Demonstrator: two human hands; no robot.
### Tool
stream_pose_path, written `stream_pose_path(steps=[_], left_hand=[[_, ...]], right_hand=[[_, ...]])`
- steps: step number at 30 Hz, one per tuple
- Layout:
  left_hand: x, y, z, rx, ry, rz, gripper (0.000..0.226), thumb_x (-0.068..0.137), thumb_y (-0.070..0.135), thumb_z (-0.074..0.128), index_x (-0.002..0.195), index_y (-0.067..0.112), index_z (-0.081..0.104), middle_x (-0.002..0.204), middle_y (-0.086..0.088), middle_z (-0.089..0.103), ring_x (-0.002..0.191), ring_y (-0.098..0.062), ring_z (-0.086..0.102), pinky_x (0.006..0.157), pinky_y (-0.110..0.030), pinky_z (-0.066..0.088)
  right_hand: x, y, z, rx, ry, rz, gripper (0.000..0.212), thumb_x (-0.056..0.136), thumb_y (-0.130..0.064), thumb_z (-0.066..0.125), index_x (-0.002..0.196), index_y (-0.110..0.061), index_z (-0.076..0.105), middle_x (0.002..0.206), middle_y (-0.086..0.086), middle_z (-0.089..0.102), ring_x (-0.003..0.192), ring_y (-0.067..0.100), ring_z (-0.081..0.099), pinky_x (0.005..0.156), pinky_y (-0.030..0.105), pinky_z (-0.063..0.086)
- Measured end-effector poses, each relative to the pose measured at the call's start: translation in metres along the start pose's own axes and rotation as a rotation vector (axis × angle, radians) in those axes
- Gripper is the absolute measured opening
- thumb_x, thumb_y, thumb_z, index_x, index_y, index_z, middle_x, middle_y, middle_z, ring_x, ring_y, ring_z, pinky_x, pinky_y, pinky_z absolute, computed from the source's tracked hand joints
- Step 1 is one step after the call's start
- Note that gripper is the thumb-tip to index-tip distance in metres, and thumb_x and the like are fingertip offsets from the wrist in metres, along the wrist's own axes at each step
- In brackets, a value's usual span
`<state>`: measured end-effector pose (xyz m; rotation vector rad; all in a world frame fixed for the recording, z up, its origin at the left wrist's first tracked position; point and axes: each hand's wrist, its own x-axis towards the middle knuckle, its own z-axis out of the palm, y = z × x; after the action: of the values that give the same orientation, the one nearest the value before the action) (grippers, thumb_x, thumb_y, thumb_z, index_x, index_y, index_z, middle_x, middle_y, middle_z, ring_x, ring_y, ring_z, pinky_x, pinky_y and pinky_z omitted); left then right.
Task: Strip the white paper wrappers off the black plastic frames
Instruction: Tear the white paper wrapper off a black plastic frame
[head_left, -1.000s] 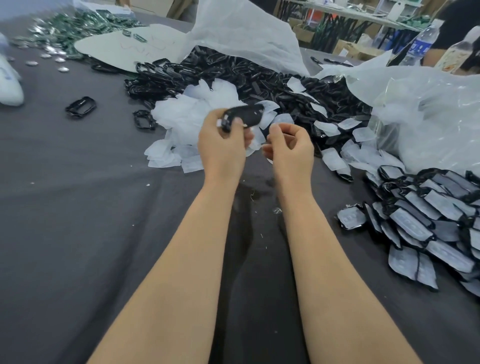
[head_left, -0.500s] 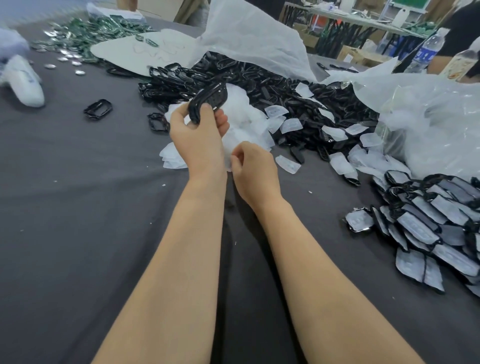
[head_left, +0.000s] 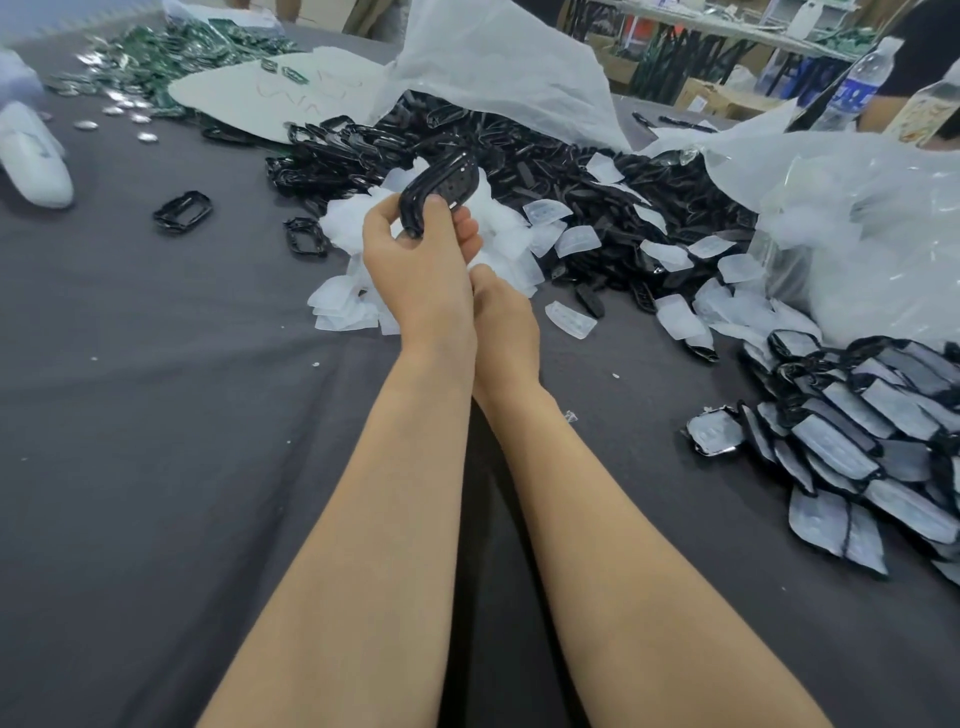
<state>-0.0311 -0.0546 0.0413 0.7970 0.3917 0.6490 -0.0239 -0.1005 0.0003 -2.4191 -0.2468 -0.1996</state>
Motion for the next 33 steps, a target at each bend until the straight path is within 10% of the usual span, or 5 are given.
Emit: stream_pose_path(steps=[7, 12, 21, 33], left_hand=[[-0.005, 0.003, 0.005, -0.026, -0.018, -0.007, 0.016, 0.095, 0.005, 0.052, 0.088, 0.020, 0.049, 0.071, -0.004, 0.063, 0.056, -0.006, 0.061, 0.059, -0.018, 0.052], [-0.005, 0.007, 0.007, -0.041, -0.028, 0.004, 0.011, 0.095, 0.005, 0.053, 0.096, 0.016, 0.049, 0.071, -0.004, 0.063, 0.057, -0.006, 0.061, 0.059, -0.018, 0.052], [-0.008, -0.005, 0.002, 0.020, -0.013, -0.046, 0.009, 0.095, 0.005, 0.050, 0.098, 0.014, 0.049, 0.072, -0.004, 0.063, 0.054, -0.003, 0.060, 0.057, -0.016, 0.051], [-0.018, -0.037, -0.009, 0.243, -0.116, -0.091, 0.013, 0.096, 0.007, 0.050, 0.106, 0.014, 0.049, 0.076, -0.003, 0.065, 0.060, -0.004, 0.061, 0.054, -0.015, 0.047]], right_hand=[[0.006, -0.005, 0.006, -0.231, -0.056, -0.066, 0.024, 0.096, -0.014, 0.037, 0.114, -0.006, 0.050, 0.107, 0.009, 0.049, 0.105, 0.029, 0.048, 0.083, 0.032, 0.032], [0.011, -0.009, 0.006, -0.270, -0.015, -0.070, 0.009, 0.094, -0.012, 0.038, 0.092, -0.013, 0.047, 0.099, 0.009, 0.054, 0.099, 0.027, 0.051, 0.083, 0.033, 0.034], [0.012, 0.017, -0.046, 0.945, 0.174, 0.291, 0.011, 0.089, 0.003, 0.049, 0.090, -0.006, 0.055, 0.069, 0.005, 0.060, 0.057, 0.009, 0.061, 0.059, 0.021, 0.052], [-0.002, 0.057, -0.052, 0.978, 0.221, 0.325, 0.018, 0.088, 0.004, 0.056, 0.079, -0.013, 0.055, 0.075, 0.002, 0.060, 0.068, 0.011, 0.060, 0.065, 0.020, 0.053]])
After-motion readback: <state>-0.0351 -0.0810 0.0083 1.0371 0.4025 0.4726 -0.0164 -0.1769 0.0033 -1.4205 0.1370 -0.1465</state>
